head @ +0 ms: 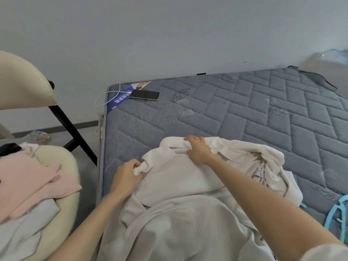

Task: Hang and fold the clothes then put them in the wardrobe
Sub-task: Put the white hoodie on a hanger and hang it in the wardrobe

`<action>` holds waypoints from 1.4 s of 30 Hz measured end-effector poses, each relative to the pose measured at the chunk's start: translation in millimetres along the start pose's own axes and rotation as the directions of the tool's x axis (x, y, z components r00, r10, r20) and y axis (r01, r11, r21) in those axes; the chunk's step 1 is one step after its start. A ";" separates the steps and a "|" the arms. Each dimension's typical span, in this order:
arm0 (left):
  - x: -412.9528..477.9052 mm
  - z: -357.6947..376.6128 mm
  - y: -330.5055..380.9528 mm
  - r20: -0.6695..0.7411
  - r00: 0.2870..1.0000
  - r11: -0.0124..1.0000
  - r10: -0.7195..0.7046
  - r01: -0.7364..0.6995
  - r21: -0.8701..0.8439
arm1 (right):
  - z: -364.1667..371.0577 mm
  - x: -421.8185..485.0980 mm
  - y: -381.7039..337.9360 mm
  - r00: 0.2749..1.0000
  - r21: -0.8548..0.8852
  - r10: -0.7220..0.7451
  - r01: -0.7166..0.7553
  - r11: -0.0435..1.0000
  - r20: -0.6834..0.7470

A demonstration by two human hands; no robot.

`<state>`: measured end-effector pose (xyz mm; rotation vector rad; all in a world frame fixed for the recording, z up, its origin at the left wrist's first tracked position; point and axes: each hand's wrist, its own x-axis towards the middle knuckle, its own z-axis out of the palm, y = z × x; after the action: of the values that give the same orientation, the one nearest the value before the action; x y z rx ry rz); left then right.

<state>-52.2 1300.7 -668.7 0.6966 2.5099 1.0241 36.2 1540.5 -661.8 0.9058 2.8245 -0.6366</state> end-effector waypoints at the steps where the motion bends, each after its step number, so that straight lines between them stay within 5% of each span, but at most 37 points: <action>1: -2.3 -3.4 -3.2 -0.014 0.998 0.998 0.056 -0.056 -0.006 | 3.9 7.8 -6.4 0.999 -0.005 -0.010 0.010 1.000 0.043; 5: -8.9 -17.4 -18.2 0.019 0.979 0.978 0.201 -0.202 0.060 | 22.3 30.4 -21.9 0.981 -0.106 0.029 -0.009 0.994 0.192; 11: 0.8 -26.5 -29.1 0.372 0.919 0.981 -0.133 0.070 0.179 | 30.6 37.1 -21.2 0.979 -0.241 0.101 -0.056 0.969 0.178; 14: 1.4 -23.9 -25.9 0.402 0.889 0.975 -0.220 0.205 0.081 | 17.4 30.4 -28.1 0.999 -0.285 -0.014 0.004 0.958 -0.034; 18: 6.8 -20.0 -7.0 0.321 0.938 0.990 -0.132 0.140 -0.003 | -40.5 21.8 -41.2 0.930 0.113 -0.204 0.248 0.962 -0.305; 21: 14.7 -18.8 19.3 0.272 0.962 0.995 -0.028 0.051 -0.080 | -88.0 2.4 -50.9 0.879 0.307 -0.327 0.436 0.846 -0.347; 25: 19.3 -18.1 54.3 0.152 0.983 0.990 0.104 -0.088 -0.108 | -121.9 -29.7 -56.1 0.872 0.453 -0.355 0.480 0.751 -0.337; 31: 0.6 -4.5 108.9 0.413 0.817 0.893 0.402 -0.250 -0.374 | -139.2 -75.9 -43.5 0.890 0.592 -0.362 0.454 0.666 -0.276; 34: -2.8 2.6 115.1 0.309 0.865 0.914 0.396 -0.339 -0.223 | -140.7 -91.6 -32.5 0.902 0.636 -0.310 0.432 0.639 -0.301; 37: -2.8 -10.4 115.7 0.131 0.935 0.944 0.328 -0.327 -0.036 | -143.7 -98.5 -21.0 0.894 0.551 -0.247 0.427 0.717 -0.373; 40: -3.7 -42.8 115.6 0.144 0.942 0.908 0.302 -0.331 0.258 | -141.2 -96.6 -10.1 0.867 0.256 -0.243 0.378 0.890 -0.436; 42: -3.3 -63.7 116.1 0.160 0.944 0.774 0.288 -0.328 0.541 | -136.1 -94.3 -6.0 0.866 0.001 -0.262 0.290 0.957 -0.426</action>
<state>-43.9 1335.5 -541.1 1.3253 2.6991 0.3016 113.1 1543.4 -515.0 0.7232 3.3870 -0.6302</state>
